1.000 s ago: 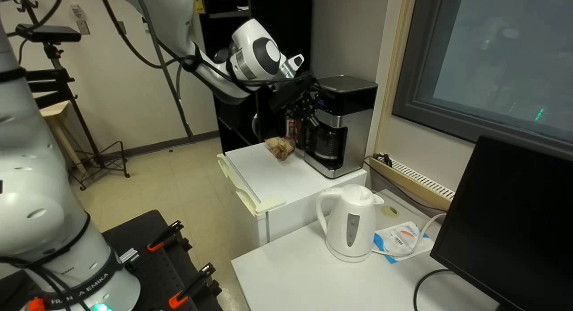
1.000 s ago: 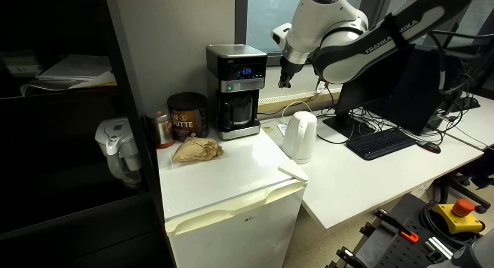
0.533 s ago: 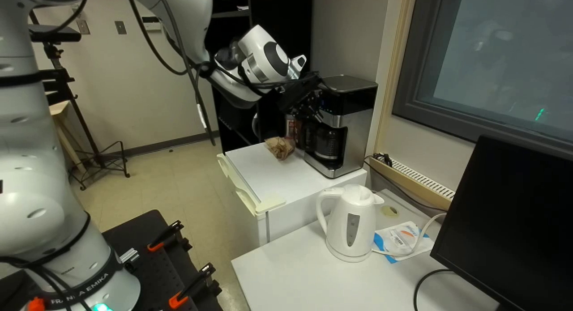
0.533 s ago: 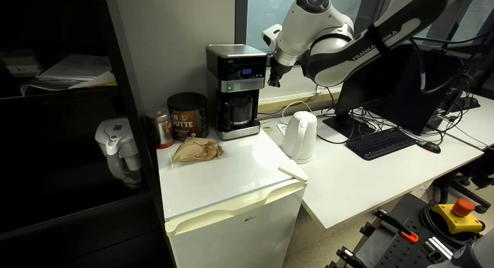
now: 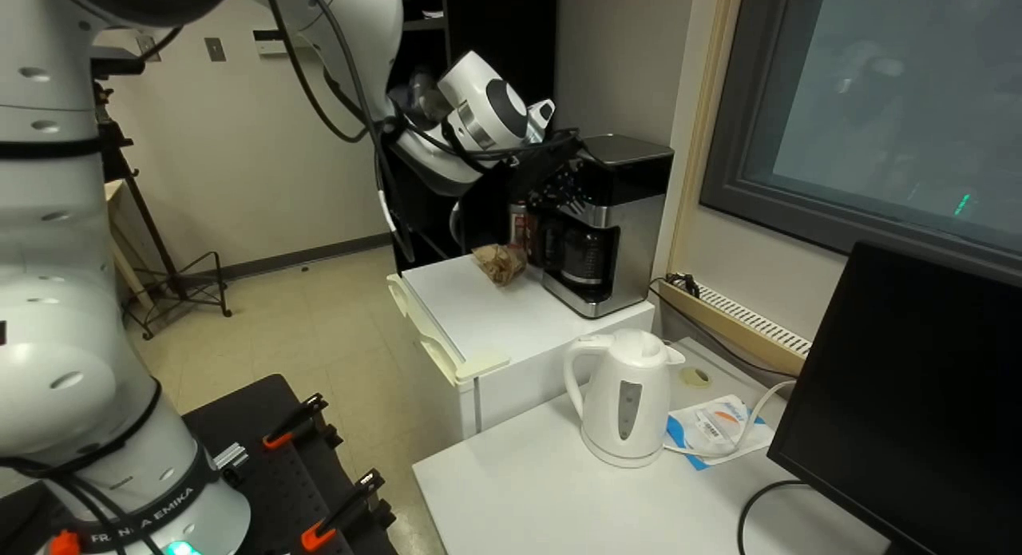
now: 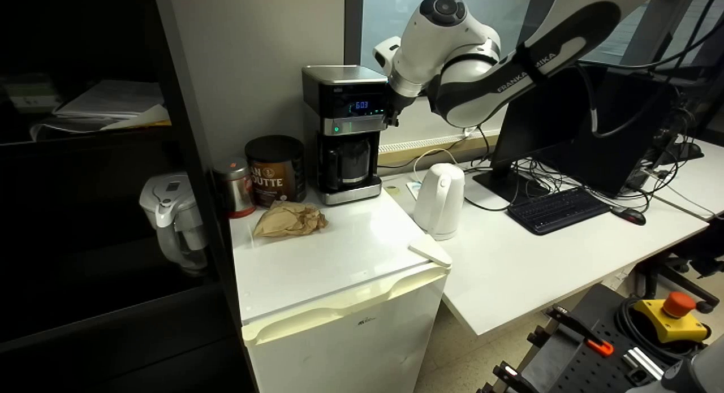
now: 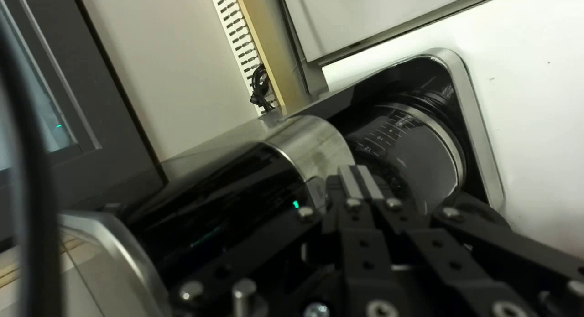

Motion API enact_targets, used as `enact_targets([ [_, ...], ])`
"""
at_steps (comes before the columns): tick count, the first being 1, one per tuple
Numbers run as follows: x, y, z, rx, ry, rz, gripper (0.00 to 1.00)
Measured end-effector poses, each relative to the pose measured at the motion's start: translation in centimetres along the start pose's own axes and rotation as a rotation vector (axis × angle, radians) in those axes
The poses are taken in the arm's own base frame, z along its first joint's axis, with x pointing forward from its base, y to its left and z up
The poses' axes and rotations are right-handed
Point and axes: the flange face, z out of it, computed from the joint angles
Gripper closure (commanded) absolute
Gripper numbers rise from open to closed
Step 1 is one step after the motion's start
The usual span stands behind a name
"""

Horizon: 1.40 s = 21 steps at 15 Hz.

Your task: Press a button on the coffee maker

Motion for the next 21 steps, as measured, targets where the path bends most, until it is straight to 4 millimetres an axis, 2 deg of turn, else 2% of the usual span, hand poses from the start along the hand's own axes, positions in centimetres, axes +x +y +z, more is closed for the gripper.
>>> enact_targets([
  [6,0.7,0.0,1.4,0.002,0.002,-0.002,1.0],
  [14,0.9,0.0,1.4,0.001,0.003,-0.007,1.0],
  [16,1.2,-0.5,1.2,-0.001,0.021,-0.025,1.0],
  [21,2.5,-3.5,-0.2,0.002,0.073,-0.095,1.0],
])
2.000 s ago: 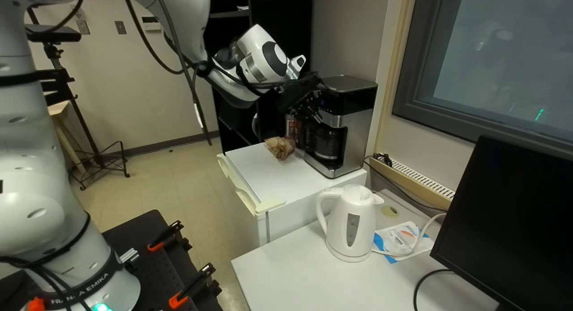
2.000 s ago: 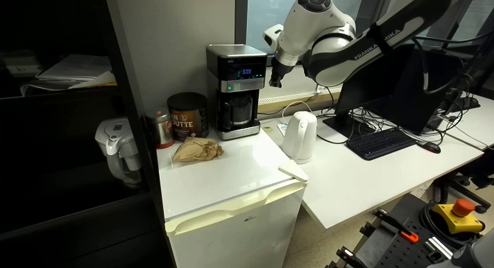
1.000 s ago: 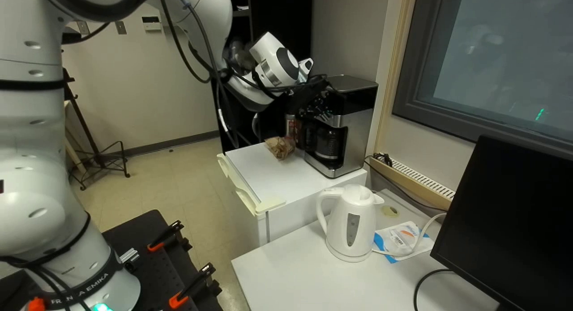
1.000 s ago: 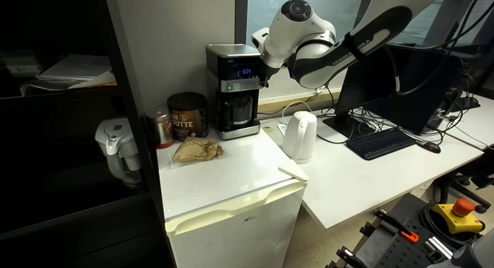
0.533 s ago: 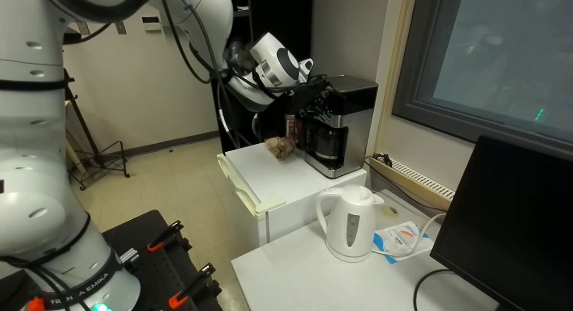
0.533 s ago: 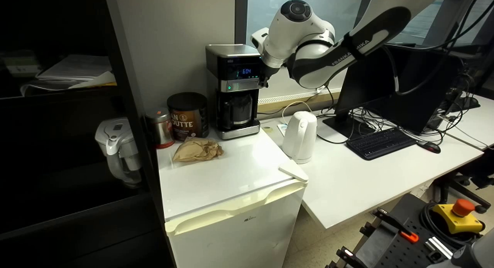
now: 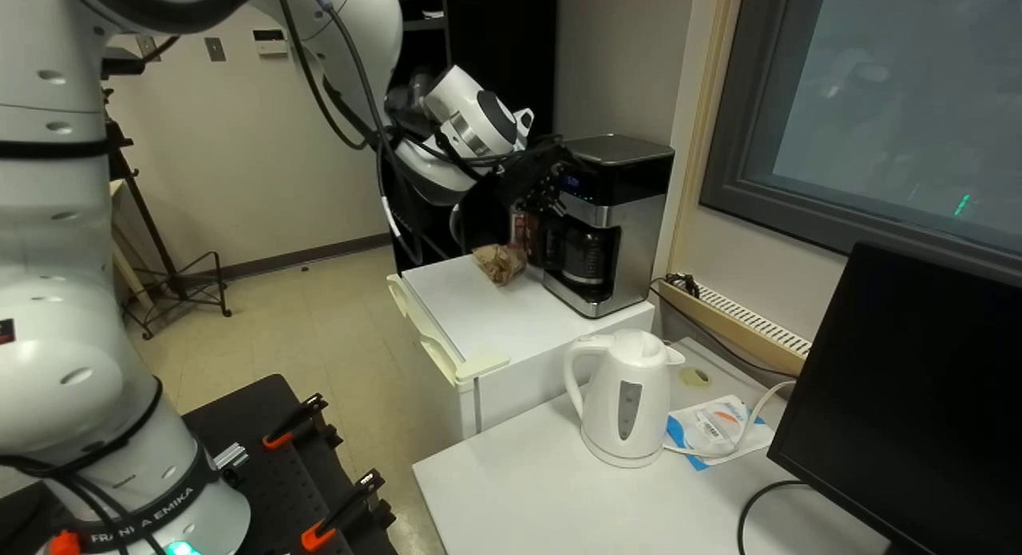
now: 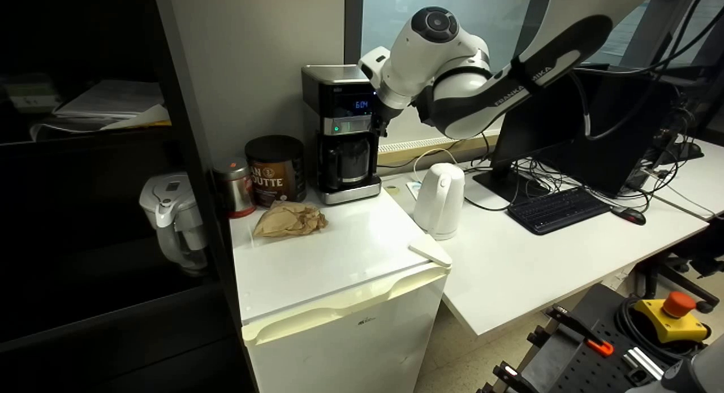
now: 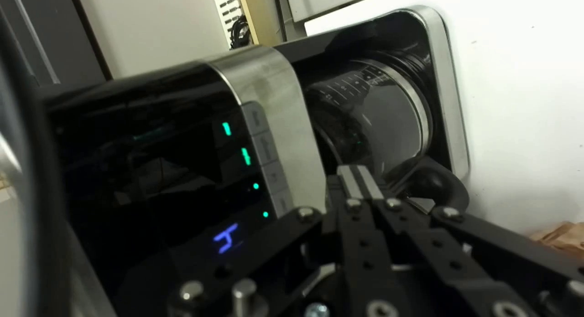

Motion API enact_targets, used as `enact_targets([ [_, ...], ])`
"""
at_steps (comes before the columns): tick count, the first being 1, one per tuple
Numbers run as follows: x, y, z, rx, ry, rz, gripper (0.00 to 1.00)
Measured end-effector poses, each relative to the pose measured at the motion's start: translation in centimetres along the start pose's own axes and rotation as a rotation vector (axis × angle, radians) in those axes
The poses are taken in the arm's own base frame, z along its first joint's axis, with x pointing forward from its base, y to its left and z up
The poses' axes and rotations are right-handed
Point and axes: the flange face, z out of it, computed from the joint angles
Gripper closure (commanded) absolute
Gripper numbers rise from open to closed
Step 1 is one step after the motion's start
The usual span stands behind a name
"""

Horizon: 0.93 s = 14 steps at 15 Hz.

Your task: Press a button on the coffee maker

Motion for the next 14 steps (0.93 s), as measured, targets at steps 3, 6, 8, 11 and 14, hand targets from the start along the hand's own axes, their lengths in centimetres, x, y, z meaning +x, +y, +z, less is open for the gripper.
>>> enact_targets([
  [3,0.1,-1.6,-1.1,0.01,0.01,-0.033,1.0],
  [6,-0.4,-2.9,-2.2,0.012,0.008,-0.065,1.0],
  [8,-0.9,-3.7,-3.2,0.008,0.006,-0.089,1.0],
  [11,-1.6,-4.7,-4.7,0.001,0.005,-0.119,0.99],
  [14,-2.3,-5.6,-5.9,-0.003,0.005,-0.141,0.99],
])
